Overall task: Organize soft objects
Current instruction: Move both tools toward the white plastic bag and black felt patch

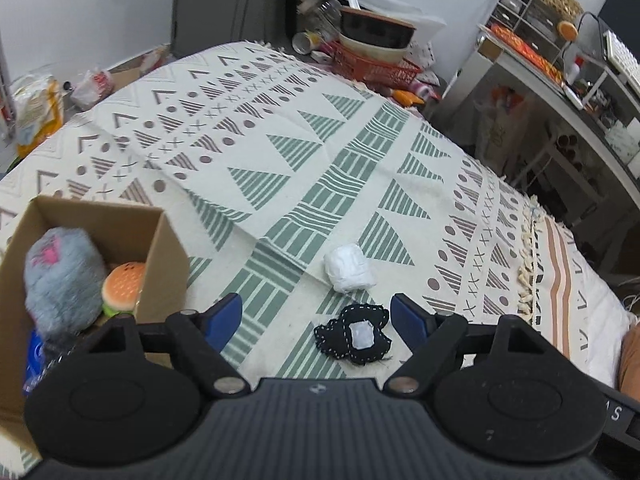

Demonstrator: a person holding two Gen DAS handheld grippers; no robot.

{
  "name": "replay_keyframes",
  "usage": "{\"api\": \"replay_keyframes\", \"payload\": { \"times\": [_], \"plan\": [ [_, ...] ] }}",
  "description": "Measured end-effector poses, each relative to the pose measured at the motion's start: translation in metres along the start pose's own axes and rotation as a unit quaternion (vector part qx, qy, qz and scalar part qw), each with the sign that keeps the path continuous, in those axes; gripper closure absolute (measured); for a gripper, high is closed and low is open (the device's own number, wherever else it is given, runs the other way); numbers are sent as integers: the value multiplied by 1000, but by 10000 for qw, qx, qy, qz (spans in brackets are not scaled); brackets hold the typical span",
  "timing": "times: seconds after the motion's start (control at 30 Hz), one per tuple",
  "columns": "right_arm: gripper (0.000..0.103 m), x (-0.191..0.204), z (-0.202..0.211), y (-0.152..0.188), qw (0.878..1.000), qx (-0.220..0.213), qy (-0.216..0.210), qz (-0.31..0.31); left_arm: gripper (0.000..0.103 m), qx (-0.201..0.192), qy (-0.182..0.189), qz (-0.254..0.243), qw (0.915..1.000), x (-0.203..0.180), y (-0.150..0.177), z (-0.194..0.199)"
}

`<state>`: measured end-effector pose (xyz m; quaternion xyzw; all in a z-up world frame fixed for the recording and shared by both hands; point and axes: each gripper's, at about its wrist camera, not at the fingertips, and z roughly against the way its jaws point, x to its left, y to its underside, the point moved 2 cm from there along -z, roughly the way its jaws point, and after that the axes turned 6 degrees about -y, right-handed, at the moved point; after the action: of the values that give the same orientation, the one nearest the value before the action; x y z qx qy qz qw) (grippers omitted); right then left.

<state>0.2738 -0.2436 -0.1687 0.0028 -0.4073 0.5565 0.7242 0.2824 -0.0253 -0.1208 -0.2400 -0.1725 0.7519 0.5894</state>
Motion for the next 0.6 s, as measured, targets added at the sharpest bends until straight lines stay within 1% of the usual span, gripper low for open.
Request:
{"api": "replay_keyframes", "payload": {
  "times": [0.1, 0.17, 0.23, 0.33, 0.4, 0.5, 0.6],
  "plan": [
    [28, 3, -11, -2, 10000, 59, 22, 67, 23, 119, 29, -104, 9999, -4, -9, -10],
    [31, 5, -18, -1, 9999, 130, 42, 86, 23, 197, -19, -259, 9995, -9, -15, -16],
    [32, 7, -27, 0, 9997, 197, 79, 111, 23, 235, 28, -289, 9993, -11, -21, -22],
    [34, 10, -38, 1, 9993, 308, 118, 192, 24, 254, 129, -212, 9994, -11, -27, -31],
    [35, 11, -45, 3, 9987, 383, 180, 274, 25, 278, 275, -104, 9992, -8, -27, -40],
    [35, 8, -54, 4, 9982, 475, 251, 265, 27, 463, 495, 103, 9976, -2, -22, -58],
    [36, 7, -62, 5, 9975, 573, 311, 271, 30, 625, 611, 260, 9958, 6, -19, -74]
  ]
}}
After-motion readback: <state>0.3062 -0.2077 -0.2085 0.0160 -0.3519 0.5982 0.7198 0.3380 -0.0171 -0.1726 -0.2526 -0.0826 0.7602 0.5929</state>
